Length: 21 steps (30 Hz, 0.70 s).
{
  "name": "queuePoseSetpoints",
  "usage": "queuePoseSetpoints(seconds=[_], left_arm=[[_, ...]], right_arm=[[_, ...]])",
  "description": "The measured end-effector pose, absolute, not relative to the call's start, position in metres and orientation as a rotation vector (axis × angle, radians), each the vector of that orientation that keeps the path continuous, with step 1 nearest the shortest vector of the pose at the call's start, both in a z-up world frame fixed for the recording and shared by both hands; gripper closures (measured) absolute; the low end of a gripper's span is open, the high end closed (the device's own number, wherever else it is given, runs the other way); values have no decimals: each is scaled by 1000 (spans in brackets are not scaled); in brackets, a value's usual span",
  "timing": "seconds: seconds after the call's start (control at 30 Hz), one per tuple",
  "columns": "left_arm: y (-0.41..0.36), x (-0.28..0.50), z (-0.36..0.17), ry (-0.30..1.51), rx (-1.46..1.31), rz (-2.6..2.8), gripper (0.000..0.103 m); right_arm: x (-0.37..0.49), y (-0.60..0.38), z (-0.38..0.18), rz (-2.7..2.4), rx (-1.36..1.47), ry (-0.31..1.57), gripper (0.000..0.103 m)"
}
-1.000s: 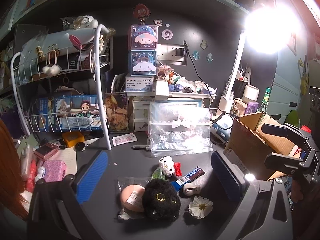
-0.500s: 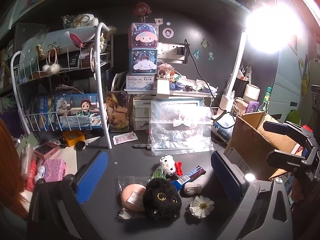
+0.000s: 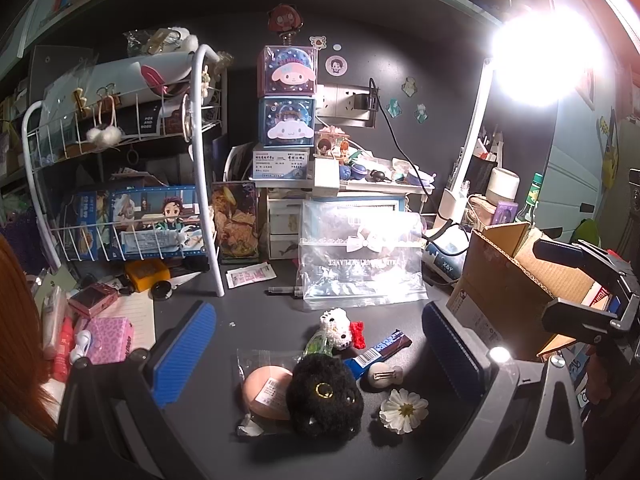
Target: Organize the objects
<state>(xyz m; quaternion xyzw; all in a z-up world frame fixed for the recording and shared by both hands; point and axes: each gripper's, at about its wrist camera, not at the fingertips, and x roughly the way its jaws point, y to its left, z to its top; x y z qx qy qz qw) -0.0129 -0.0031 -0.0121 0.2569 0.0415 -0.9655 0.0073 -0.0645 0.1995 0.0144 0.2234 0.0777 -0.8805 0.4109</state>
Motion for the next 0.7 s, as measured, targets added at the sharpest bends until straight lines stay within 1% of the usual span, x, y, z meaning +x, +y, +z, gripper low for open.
queuePoseSetpoints(seconds=[0.47,0.7], left_arm=[[-1,-6,-15,125,798,-3026,1],[-3,-5,-14,133,798,-3040,1]], right_arm=[[-57,203,16,-2228,553,207,0],[-44,193,19,-2237,524,253,0]])
